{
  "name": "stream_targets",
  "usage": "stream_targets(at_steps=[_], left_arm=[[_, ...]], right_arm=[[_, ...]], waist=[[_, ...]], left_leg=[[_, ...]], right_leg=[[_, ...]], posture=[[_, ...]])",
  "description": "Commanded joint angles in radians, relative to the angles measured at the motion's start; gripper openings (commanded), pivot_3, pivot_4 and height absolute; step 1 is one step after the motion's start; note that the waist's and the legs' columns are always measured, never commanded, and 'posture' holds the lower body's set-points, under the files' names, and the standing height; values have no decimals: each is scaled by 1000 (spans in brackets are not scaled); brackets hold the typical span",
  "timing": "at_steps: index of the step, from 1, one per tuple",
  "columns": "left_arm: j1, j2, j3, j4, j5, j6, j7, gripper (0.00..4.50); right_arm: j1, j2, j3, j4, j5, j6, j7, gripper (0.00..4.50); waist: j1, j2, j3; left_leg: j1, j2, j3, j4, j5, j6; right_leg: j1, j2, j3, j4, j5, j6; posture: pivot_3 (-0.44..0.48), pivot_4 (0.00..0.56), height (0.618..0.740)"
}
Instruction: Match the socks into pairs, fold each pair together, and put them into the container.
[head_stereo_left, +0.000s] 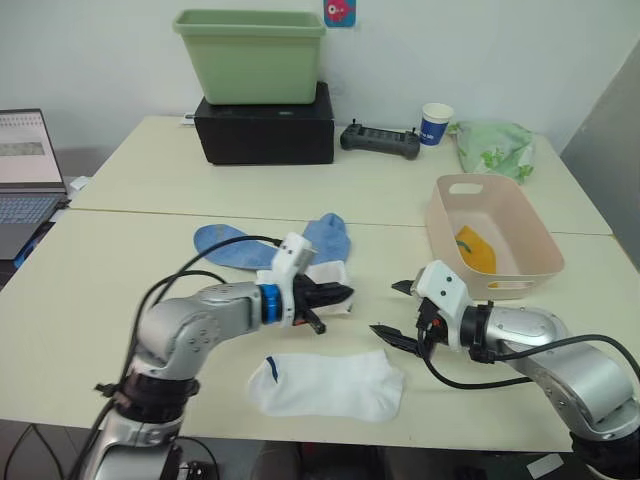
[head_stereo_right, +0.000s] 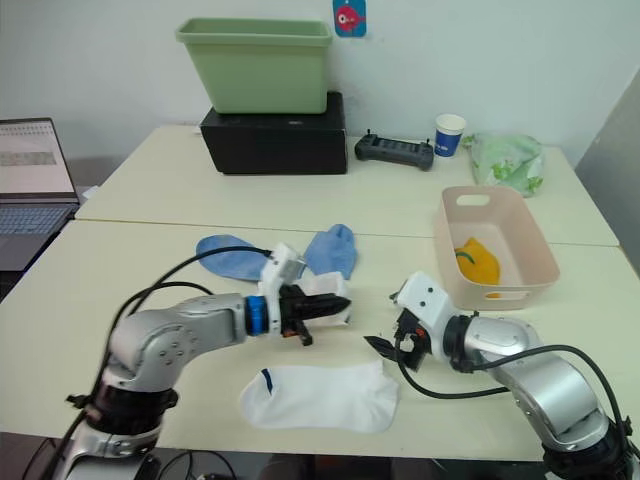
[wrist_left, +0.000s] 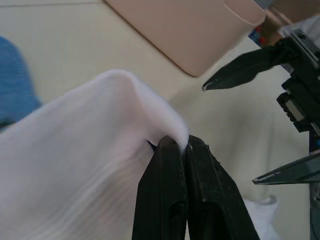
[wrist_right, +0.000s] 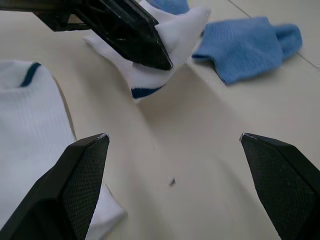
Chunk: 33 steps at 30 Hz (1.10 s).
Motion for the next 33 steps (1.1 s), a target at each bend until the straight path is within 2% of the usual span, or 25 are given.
stream_targets(at_steps=[1, 5, 8, 13, 17, 20, 23, 26, 29, 33], left_arm=[[-54, -75, -72, 83, 101, -97, 3, 25], [-92, -148, -107, 166, 155, -144, -29, 25], [-100, -149, -113, 165, 162, -143, -64, 613], [-108, -120, -53, 112, 123, -99, -89, 2205], [-100, -51, -5, 20, 85, -66, -123, 3487], [-84, 48, 71, -55, 54, -62, -168, 4464], [-43, 127, 155, -74, 17, -68, -209, 4492], [66, 255, 209, -82, 42, -130, -305, 4492], [158, 312, 272, -51, 101, -222, -302, 4492], [262, 357, 282, -3, 192, -351, -331, 4492]], right_arm=[[13, -22, -51, -55, 8, 21, -18, 4500], [39, -39, -71, -65, 4, 37, -35, 4500], [73, -61, -83, -71, -1, 34, -35, 4500], [83, -63, -78, -71, 0, 26, -43, 4500], [74, -55, -69, -66, -3, 24, -48, 4500], [64, -44, -65, -59, -7, 19, -55, 4500], [54, -31, -57, -52, -12, 15, -61, 4500], [38, -5, -38, -33, -29, 3, -76, 4500], [36, 36, -33, 5, -54, -12, -115, 4500], [32, 138, -50, 59, -84, -10, -206, 4500]], waist=[[-2, 0, 0], [-2, 0, 0], [-1, 0, 0], [-2, 0, 0], [-2, 0, 0], [-2, 0, 0], [-3, 0, 0], [-8, 1, 0], [-4, 1, 1], [0, 1, 1]], left_leg=[[0, 0, 0, 0, 0, 0], [0, 1, 0, 0, 0, 0], [0, 0, 0, 0, 0, 0], [0, 0, 0, 0, 0, 0], [0, 1, 0, 0, 0, 0], [0, 1, 0, 0, 0, 0], [0, 1, 0, 0, 0, 0], [1, 1, 0, 0, 0, 0], [0, 1, 0, -1, 0, 0], [0, 1, 1, -1, 0, 0]], right_leg=[[0, 1, 0, 0, 0, 0], [0, 1, 1, 0, 0, 0], [0, 1, 1, 0, 0, 1], [0, 1, 1, 0, 0, 1], [0, 1, 1, 0, -1, 1], [0, 1, 1, 0, -1, 1], [0, 1, 1, 0, -1, 1], [-1, 1, 1, 0, -1, 1], [-1, 1, 1, 0, -1, 1], [-1, 0, 1, 0, -1, 1]], posture=[[0, 150, 730], [0, 150, 730], [0, 150, 730], [0, 150, 730], [0, 150, 730], [0, 150, 730], [0, 150, 730], [0, 150, 730], [0, 150, 730], [0, 150, 730]])
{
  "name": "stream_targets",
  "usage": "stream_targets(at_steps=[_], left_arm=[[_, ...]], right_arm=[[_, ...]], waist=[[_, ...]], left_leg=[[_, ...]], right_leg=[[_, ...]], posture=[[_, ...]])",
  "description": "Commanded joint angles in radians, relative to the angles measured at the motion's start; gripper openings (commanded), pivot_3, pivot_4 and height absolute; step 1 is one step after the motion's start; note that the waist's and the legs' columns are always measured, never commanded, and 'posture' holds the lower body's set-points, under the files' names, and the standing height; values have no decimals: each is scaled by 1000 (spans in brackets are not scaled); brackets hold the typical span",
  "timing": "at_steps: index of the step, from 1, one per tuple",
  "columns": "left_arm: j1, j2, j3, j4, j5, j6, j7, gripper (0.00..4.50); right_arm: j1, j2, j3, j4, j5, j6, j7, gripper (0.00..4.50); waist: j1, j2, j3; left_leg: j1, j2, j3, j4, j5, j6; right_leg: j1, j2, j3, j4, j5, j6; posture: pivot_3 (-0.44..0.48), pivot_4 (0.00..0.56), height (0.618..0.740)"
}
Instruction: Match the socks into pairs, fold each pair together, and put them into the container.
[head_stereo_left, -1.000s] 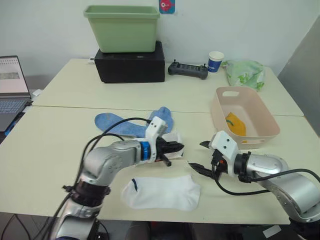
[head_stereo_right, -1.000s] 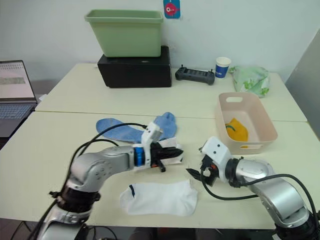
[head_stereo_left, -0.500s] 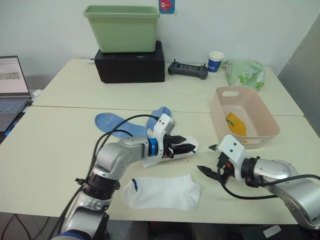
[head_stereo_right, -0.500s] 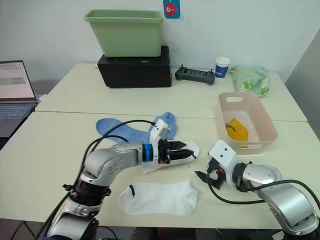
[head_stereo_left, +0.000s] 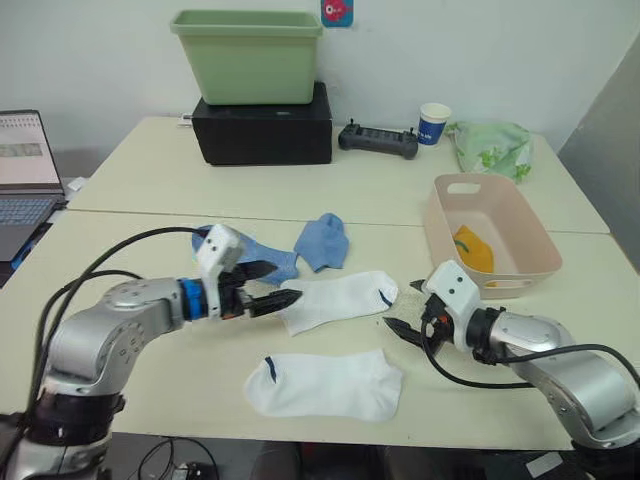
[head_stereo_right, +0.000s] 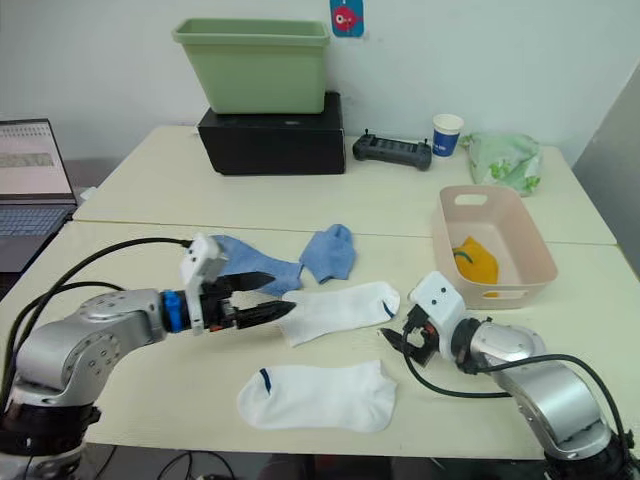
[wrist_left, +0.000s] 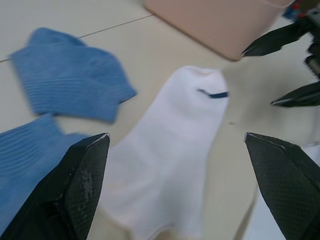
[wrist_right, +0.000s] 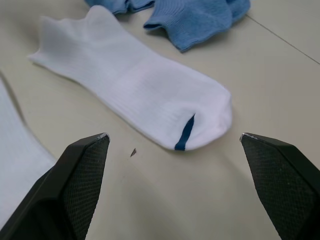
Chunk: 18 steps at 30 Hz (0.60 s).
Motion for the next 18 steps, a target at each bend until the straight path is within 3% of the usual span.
stream_targets(at_steps=[1, 8, 16, 18], left_arm=[[47, 26, 15, 18, 65, -109, -30, 4492], [109, 8, -79, 57, 137, -188, -74, 4492], [33, -67, -160, 174, 197, -183, -49, 4492], [20, -82, -181, 171, 205, -173, -52, 4095]], right_arm=[[-17, 63, -31, 20, -23, -12, -77, 4500], [-36, 177, -28, 107, -62, 2, -176, 4500], [-29, 215, -8, 144, -80, -3, -196, 4500], [-27, 249, -22, 161, -68, 4, -208, 4500]], waist=[[1, 0, 0], [0, 0, 0], [1, 0, 0], [0, 0, 0]], left_leg=[[0, 0, 0, 0, 0, 0], [-1, 0, 2, -1, 0, 0], [-1, 0, 2, -1, 0, 0], [-1, 0, 2, -1, 0, 0]], right_leg=[[0, 0, 0, 0, 0, 0], [-1, 0, 1, 0, 0, 0], [-2, 0, 1, 0, 0, 0], [-1, 0, 1, 0, 0, 0]], posture=[[0, 150, 730], [0, 150, 730], [0, 150, 730], [0, 150, 730]])
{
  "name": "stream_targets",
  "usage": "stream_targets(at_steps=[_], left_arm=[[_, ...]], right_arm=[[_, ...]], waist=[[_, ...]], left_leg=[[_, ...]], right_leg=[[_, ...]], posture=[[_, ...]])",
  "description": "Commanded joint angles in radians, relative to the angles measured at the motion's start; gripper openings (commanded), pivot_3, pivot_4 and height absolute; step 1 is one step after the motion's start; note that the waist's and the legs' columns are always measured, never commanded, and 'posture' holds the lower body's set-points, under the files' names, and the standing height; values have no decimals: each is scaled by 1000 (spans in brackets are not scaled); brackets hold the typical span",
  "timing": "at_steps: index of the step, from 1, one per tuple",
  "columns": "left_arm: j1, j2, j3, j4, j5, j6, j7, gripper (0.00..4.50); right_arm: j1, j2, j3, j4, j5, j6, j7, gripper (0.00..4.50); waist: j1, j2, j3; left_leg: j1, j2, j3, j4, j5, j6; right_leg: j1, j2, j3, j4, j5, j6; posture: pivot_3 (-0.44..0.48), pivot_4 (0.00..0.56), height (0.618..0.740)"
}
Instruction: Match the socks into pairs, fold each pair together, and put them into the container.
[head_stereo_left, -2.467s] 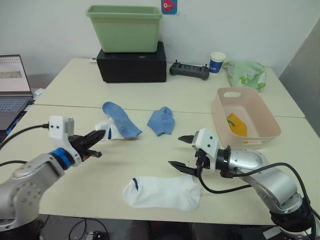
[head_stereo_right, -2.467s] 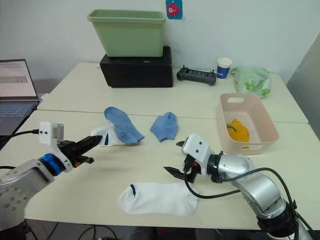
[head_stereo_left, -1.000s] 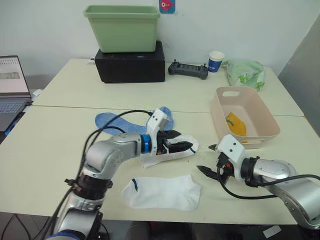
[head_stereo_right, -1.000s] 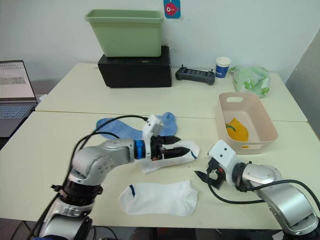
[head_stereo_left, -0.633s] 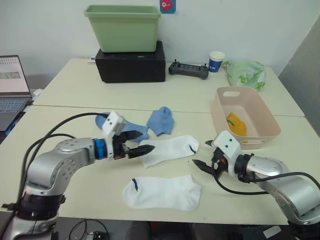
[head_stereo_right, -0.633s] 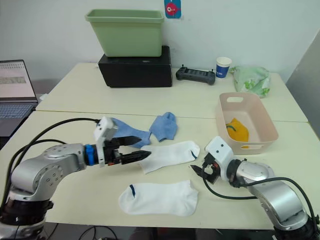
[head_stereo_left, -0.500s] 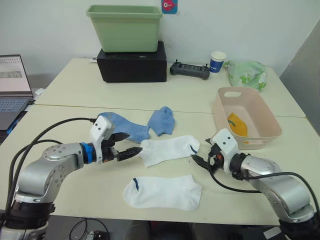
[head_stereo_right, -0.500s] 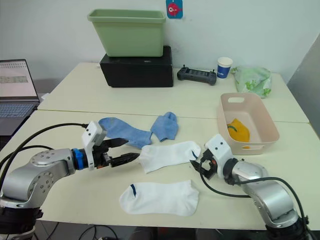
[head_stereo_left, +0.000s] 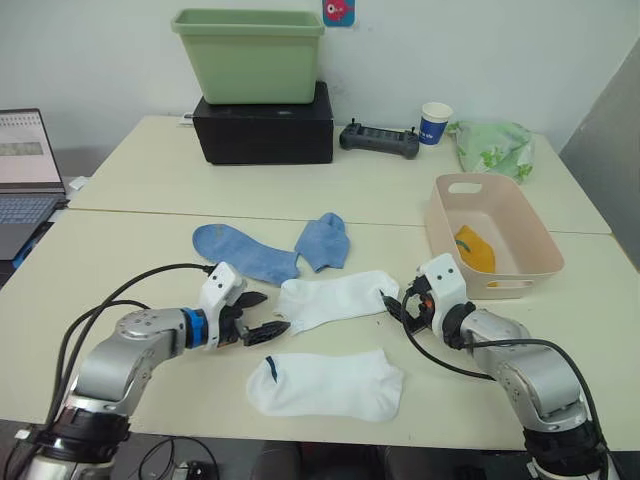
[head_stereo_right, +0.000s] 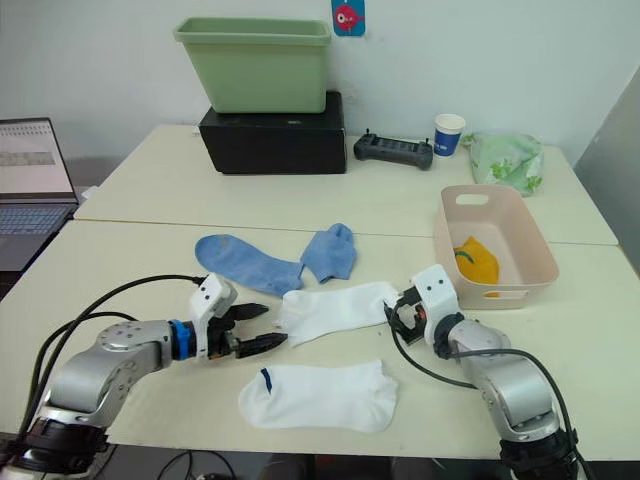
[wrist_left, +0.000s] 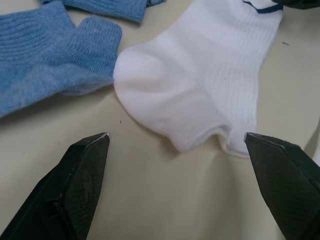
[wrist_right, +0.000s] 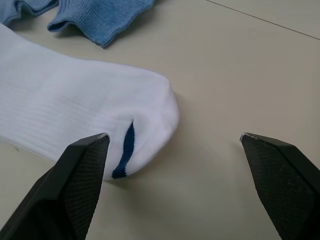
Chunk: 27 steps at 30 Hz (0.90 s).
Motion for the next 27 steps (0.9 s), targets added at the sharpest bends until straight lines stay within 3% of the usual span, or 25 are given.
stream_targets(at_steps=[1, 3, 6, 14, 17, 22, 25, 27], left_arm=[[-18, -20, -40, -6, 19, 11, 2, 3869], [-23, -23, -49, -12, 18, 22, -4, 3272], [-36, -16, -82, -13, 30, 54, -15, 2337], [-45, -20, -87, -51, 10, 114, -13, 0], [-36, -29, -33, -113, -51, 198, 15, 0], [2, -39, 67, -277, -183, 356, 78, 0], [36, -153, 174, -448, -338, 469, 226, 0], [60, -209, 174, -538, -394, 518, 297, 0]], right_arm=[[-1, 48, -31, 7, 13, -1, -20, 4500], [-3, 72, -43, 18, 13, 5, -30, 4500], [-14, 114, -57, 48, 13, 19, -49, 3931], [-44, 153, -48, 86, -2, 2, -57, 1081], [-68, 157, -36, 56, 8, 11, -44, 25], [-133, 112, 14, 8, -4, 2, -2, 25], [-259, 93, 75, 45, 6, -17, 73, 25], [-344, 109, 121, 131, -3, -63, 118, 25]], waist=[[-1, 0, 0], [-1, 0, 0], [0, 0, 0], [-2, 0, 0], [-3, 0, 0], [-4, 0, 0], [-5, 1, 0], [-10, 0, 0]], left_leg=[[0, 0, 0, 0, 0, 0], [0, 0, 0, 0, 0, 0], [0, 0, 0, 0, 0, 0], [0, 0, 0, 0, 0, 0], [0, 0, 0, 0, 0, 0], [0, 0, 0, 0, 0, 0], [0, 1, -1, 0, 0, 0], [0, 1, 0, 1, 0, 0]], right_leg=[[0, 0, 0, 0, 0, 0], [0, 0, 0, 0, 0, 0], [0, 0, 0, 0, 0, 0], [0, 0, 0, 0, 0, 0], [0, 0, 0, 0, 0, 0], [0, 0, 0, 0, 0, 0], [0, 0, 0, 1, 0, 0], [1, 0, 1, 0, 0, 1]], posture=[[0, 150, 730], [0, 150, 730], [0, 150, 730], [0, 150, 730], [0, 150, 730], [0, 150, 730], [0, 150, 730], [0, 150, 730]])
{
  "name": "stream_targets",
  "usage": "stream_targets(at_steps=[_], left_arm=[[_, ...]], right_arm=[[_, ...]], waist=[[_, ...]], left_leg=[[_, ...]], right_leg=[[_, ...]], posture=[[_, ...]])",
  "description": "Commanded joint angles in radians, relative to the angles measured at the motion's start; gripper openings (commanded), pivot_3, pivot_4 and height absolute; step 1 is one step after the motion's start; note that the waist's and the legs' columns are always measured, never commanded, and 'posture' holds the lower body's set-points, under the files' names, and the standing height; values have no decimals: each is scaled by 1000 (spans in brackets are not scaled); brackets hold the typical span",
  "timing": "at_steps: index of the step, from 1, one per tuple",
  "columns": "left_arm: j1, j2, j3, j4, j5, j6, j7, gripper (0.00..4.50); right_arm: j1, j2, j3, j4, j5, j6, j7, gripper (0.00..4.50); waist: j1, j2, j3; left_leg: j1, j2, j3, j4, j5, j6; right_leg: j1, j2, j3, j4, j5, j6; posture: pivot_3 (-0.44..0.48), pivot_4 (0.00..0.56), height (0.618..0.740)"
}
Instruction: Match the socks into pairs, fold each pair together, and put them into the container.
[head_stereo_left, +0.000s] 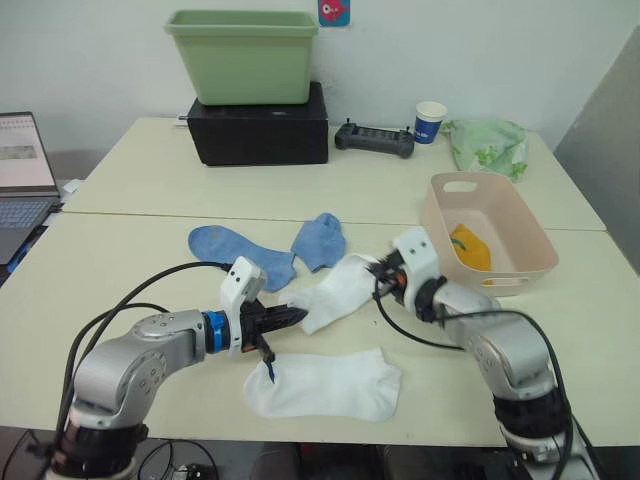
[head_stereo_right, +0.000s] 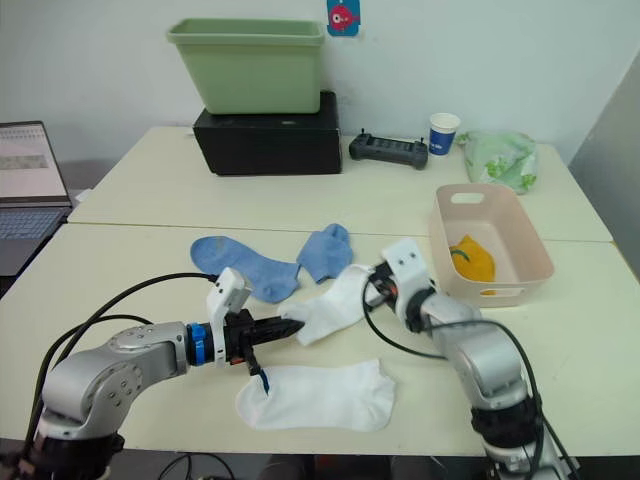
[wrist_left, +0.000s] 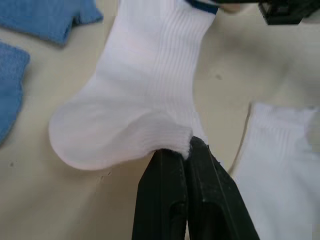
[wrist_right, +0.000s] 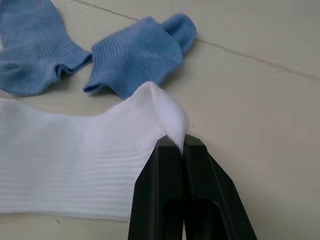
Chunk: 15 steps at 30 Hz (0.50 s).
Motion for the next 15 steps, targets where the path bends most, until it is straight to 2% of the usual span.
stream_targets(at_steps=[1, 4, 10, 15], left_arm=[[28, -73, 12, -172, -118, 88, 129, 0], [17, -130, -16, -184, -130, 112, 213, 0], [-24, -211, -139, -115, -34, 61, 320, 0], [-54, -285, -218, 16, 102, -63, 382, 0]], right_arm=[[-143, 28, 82, 109, -18, -106, 85, 25], [-254, 74, 133, 258, -43, -186, 129, 25], [-423, 161, 218, 607, -134, -389, 227, 25], [-534, 220, 237, 878, -201, -546, 299, 25]], waist=[[-5, 0, 0], [-6, 0, 0], [-3, 0, 0], [4, 0, 0]], left_leg=[[0, 0, 0, 0, 0, 0], [1, 1, -2, 0, 0, 0], [1, 0, -2, 0, 0, 0], [1, 0, -2, 0, 0, 0]], right_leg=[[0, 0, 0, 0, 0, 0], [0, 1, -1, 0, 1, -1], [1, 1, -1, 0, 2, -4], [0, 0, -2, 0, 3, -5]], posture=[[0, 150, 730], [0, 150, 730], [0, 150, 730], [0, 150, 730]])
